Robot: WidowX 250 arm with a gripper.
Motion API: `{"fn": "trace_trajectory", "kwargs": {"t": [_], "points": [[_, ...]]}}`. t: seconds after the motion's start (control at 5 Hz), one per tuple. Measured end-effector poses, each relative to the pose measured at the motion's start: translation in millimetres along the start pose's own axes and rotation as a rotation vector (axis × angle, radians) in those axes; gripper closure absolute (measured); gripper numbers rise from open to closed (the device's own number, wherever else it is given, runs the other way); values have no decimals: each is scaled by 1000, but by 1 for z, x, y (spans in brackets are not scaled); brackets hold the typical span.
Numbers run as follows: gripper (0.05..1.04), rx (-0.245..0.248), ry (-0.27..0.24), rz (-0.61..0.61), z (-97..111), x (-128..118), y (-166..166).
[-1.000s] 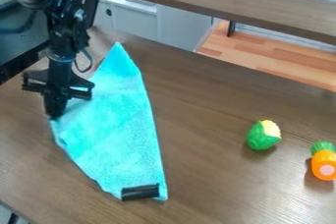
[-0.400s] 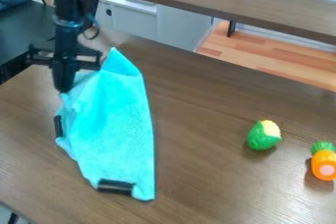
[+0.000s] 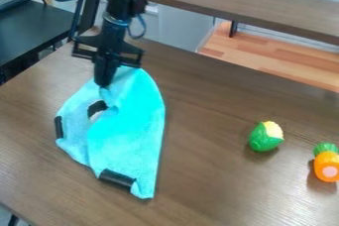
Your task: Unfold the cloth from bottom left to top right
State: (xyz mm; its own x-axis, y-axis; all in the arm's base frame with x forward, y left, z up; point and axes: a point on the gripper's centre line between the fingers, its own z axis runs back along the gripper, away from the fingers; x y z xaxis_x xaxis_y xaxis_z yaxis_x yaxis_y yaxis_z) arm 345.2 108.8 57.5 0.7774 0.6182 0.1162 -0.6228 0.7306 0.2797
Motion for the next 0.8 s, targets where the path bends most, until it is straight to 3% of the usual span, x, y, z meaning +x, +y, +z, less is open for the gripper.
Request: {"fn": "trace_trajectory", "kwargs": {"t": [0.4,0.6,0.8], "points": [[1033,89,-66,-26,-2,-8,-35],[1033,102,-124,-29,5,-4,-46],[1033,109,-127,-27,9,-1,-56]]}}
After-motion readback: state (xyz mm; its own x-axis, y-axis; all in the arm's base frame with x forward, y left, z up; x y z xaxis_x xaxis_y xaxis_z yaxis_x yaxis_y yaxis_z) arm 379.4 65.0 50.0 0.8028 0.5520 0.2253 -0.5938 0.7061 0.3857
